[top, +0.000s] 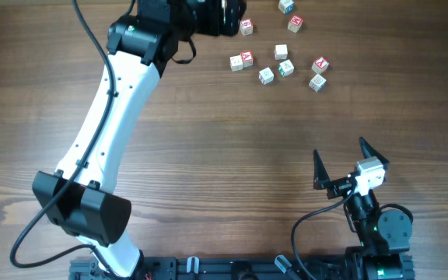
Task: Form a circle
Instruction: 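Reach the left gripper forward and grasp a block with a rabbit picture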
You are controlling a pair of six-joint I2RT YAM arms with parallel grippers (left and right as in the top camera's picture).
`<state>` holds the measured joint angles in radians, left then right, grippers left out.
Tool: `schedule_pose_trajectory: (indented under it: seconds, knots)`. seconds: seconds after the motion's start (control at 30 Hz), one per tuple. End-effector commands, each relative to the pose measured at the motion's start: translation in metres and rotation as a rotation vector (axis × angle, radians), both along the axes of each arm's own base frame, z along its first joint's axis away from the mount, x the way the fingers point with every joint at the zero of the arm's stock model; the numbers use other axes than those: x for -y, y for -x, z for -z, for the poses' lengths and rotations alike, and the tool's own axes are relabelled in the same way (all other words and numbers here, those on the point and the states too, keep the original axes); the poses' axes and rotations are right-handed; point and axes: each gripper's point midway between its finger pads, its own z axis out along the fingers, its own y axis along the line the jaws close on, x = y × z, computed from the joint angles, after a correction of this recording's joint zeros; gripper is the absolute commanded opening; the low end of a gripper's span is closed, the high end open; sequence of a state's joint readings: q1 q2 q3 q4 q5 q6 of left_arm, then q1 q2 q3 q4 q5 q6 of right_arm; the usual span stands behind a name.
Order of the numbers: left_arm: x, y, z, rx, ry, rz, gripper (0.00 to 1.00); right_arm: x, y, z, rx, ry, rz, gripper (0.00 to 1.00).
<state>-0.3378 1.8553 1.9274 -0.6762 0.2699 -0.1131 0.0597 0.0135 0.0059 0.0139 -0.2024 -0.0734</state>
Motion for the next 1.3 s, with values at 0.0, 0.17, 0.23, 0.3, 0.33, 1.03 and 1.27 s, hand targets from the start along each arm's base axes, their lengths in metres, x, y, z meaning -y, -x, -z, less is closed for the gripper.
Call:
schedule_pose_trajectory:
  seconds: [0.0,0.17,0.23,0.3,0.33,1.03,1.27]
  knots:
    - [0.001,0.006,0.019,-0.023,-0.079,0.082,1.00,0.000,0.000,-0.001,0.007,0.004,-0.002,1.00]
    - [-0.001,0.014,0.029,-0.078,-0.095,0.086,1.00,0.000,0.000,-0.001,0.007,0.004,-0.002,1.00]
    - [-0.003,0.017,0.036,-0.100,-0.112,0.090,1.00,0.000,0.000,-0.001,0.007,0.004,-0.002,1.00]
    - [-0.003,0.019,0.046,-0.095,-0.167,0.139,1.00,0.000,0.000,-0.001,0.007,0.005,-0.002,1.00]
    - [-0.003,0.018,0.056,-0.092,-0.204,0.173,1.00,0.000,0.000,-0.001,0.007,0.004,-0.002,1.00]
    - [0.023,-0.067,0.256,-0.064,-0.385,0.332,1.00,0.000,0.000,-0.001,0.007,0.005,-0.002,1.00]
    - [0.025,-0.071,0.287,-0.048,-0.421,0.377,1.00,0.000,0.000,-0.001,0.007,0.004,-0.002,1.00]
